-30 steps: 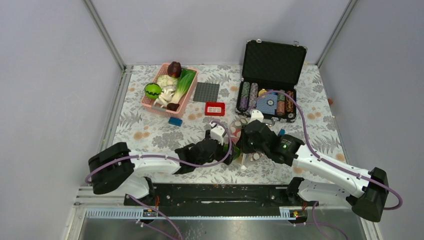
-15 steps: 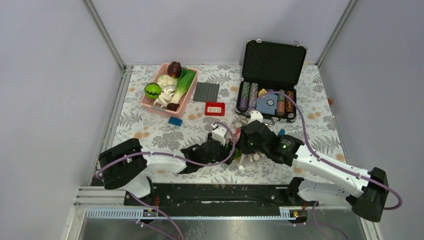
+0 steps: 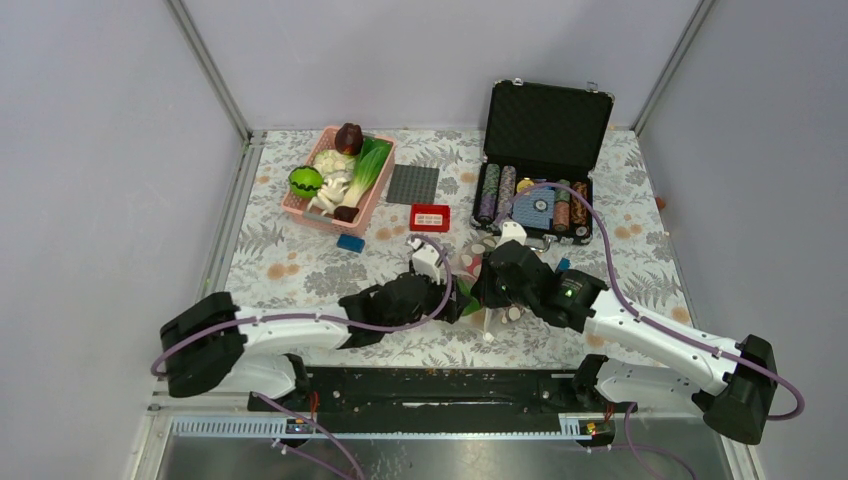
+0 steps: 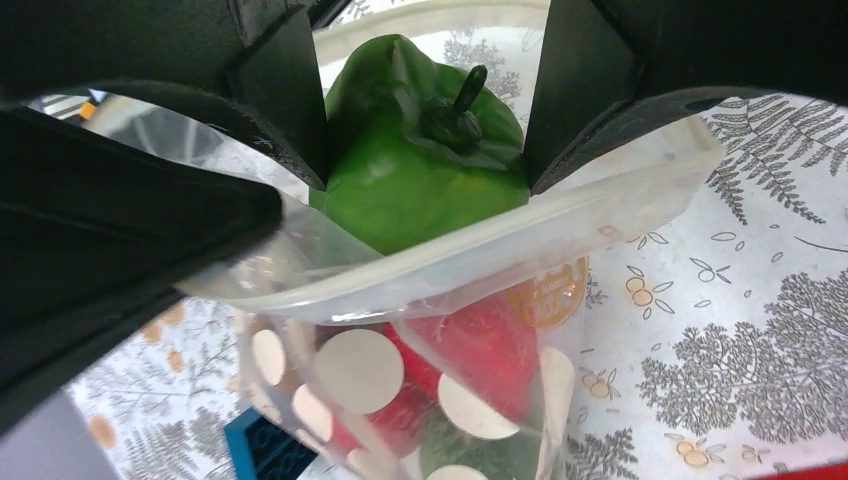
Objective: Open the zip-top bag and remove the fake food
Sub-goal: Pick up the fake vegetable from the zipper food storage bag.
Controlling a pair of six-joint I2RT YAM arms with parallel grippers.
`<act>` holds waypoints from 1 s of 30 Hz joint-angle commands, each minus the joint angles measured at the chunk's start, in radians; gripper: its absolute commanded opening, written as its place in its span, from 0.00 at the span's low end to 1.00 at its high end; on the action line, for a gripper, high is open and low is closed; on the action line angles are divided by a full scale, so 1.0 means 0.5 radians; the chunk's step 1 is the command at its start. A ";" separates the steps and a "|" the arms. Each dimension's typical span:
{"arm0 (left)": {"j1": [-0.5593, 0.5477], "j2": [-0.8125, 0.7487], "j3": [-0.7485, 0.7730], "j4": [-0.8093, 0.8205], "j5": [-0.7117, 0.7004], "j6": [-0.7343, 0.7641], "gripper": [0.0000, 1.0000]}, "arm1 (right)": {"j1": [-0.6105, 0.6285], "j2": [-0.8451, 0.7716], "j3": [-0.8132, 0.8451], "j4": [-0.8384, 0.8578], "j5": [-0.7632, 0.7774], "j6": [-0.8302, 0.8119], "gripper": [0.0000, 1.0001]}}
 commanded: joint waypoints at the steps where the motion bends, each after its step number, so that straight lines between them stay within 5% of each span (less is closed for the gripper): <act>1: -0.006 -0.199 0.049 -0.179 0.091 0.032 0.53 | -0.025 -0.016 -0.020 0.051 0.050 -0.011 0.00; 11: -0.006 -0.461 0.273 -1.049 0.258 0.066 0.54 | -0.032 -0.043 -0.049 0.052 0.101 -0.021 0.00; 17: 0.041 -0.810 0.517 -1.702 0.007 -0.064 0.56 | -0.036 -0.041 -0.052 0.055 0.125 -0.039 0.00; 24: 0.569 -1.024 0.994 -2.145 0.040 0.118 0.58 | -0.040 -0.042 -0.088 0.065 0.116 -0.046 0.00; 30: 1.121 -0.678 1.319 -2.120 0.082 0.329 0.58 | -0.042 -0.079 -0.110 0.081 0.099 -0.043 0.00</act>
